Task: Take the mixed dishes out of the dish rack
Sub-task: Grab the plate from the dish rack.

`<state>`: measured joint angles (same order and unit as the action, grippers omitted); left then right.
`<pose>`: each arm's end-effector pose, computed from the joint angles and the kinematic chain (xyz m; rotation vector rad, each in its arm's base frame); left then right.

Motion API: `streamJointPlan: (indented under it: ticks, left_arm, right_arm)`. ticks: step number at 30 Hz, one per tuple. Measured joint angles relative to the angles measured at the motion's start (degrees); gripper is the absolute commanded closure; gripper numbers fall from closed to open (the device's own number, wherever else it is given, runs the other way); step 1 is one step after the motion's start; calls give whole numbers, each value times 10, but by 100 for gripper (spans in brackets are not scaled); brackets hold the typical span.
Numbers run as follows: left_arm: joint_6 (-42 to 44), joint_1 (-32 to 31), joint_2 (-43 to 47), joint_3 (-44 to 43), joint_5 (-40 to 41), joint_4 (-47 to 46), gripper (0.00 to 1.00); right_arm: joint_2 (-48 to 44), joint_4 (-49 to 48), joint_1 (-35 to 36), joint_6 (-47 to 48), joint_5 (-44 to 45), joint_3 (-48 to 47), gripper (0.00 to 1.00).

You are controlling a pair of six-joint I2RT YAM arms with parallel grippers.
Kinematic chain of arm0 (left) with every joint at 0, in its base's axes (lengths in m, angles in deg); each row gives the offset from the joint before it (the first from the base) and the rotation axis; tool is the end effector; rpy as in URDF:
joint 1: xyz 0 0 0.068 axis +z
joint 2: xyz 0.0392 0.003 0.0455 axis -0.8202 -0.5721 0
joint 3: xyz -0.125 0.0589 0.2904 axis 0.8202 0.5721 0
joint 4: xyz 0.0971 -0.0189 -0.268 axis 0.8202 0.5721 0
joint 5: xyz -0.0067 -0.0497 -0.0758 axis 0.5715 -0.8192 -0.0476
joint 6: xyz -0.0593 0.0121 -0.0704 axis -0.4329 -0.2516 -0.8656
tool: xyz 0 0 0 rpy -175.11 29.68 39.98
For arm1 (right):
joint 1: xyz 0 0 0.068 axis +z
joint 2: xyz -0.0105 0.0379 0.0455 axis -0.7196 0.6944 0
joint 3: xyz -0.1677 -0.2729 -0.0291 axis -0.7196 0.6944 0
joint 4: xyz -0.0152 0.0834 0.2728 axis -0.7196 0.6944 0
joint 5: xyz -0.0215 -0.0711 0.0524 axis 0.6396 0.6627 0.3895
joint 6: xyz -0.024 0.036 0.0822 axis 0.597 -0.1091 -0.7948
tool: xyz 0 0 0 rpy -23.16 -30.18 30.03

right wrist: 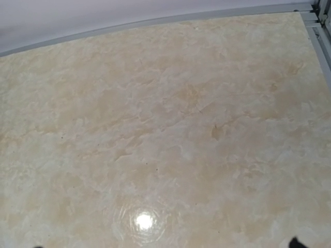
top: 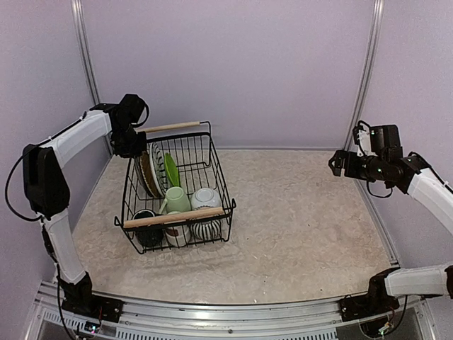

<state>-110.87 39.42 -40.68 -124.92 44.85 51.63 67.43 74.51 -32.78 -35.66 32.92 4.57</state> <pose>0.4576 -0.1062 0.3215 -0.2738 2.5519 0.0842 0.2724 0.0603 0.3413 0.1471 2.1650 0.2829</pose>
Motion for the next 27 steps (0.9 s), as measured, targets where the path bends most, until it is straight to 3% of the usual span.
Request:
streamJointPlan:
  ticks: [5,12,27]
  left_arm:
    - [0,0,-12,-3,12,1,86]
    - [-8,0,-16,-11,58,15,100]
    - [-8,-31,-51,-95,125,110,100]
  right_arm:
    - [0,0,1,0,1,5,0]
    - [0,0,2,-3,1,11,0]
    - [0,0,2,-4,9,13,0]
